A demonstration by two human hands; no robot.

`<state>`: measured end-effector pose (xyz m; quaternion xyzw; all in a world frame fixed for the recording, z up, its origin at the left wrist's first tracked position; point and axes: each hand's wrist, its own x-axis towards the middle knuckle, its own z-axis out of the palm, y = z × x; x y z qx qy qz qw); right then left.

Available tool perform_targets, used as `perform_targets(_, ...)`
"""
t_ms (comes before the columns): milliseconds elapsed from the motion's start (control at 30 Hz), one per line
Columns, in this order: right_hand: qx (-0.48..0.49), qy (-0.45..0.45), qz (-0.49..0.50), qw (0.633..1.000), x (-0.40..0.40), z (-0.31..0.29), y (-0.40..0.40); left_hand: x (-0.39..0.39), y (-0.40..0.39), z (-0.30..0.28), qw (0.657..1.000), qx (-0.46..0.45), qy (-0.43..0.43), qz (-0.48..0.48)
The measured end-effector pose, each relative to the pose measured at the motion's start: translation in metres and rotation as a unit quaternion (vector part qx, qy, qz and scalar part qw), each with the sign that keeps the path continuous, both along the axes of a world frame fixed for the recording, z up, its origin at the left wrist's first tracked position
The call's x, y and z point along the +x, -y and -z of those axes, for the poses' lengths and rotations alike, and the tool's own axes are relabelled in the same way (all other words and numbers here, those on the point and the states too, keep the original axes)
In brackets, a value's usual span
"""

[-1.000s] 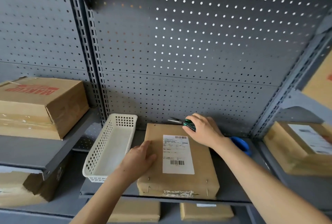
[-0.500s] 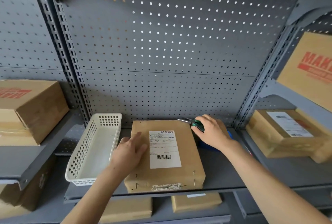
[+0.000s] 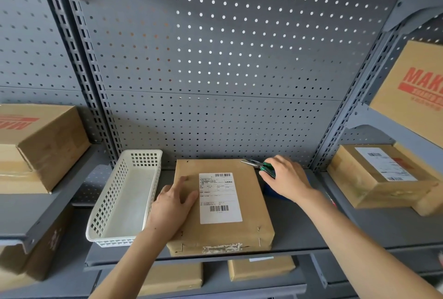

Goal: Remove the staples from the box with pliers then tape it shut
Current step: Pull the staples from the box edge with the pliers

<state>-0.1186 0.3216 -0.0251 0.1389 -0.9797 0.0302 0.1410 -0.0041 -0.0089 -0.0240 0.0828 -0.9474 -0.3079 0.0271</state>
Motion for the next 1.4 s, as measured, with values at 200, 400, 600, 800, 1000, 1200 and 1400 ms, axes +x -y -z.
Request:
perform_targets(200,0.016,0.005,0.001,1.000,-0.002,0.003,0.003,0.001,-0.001,0.004,0.999,0.029,-0.008,-0.012)
perform_targets(400,0.011,0.001,-0.004,1.000,-0.002,0.003,0.005,-0.001,0.001,0.007,0.999,0.031,-0.009,-0.010)
perform_targets(600,0.032,-0.006,-0.006,0.999,0.000,0.001,0.009,-0.003,0.002,0.010,0.999,0.035,-0.009,-0.008)
perform_targets(800,0.046,-0.042,-0.007,0.998,0.002,0.008,0.011,-0.003,0.001,0.014,0.999,0.051,-0.013,-0.014)
perform_targets(1000,0.061,-0.070,-0.008,0.996,0.004,0.013,0.012,-0.004,0.001,0.017,0.999,0.048,0.000,-0.021)
perform_targets(1200,0.072,-0.086,-0.009,0.994,0.005,0.015,0.011,-0.005,0.000,0.020,0.998,0.047,0.009,-0.027)
perform_targets(1400,0.073,-0.109,-0.017,0.991,0.008,0.017,0.008,-0.006,0.001,0.022,0.999,0.045,0.005,-0.026)
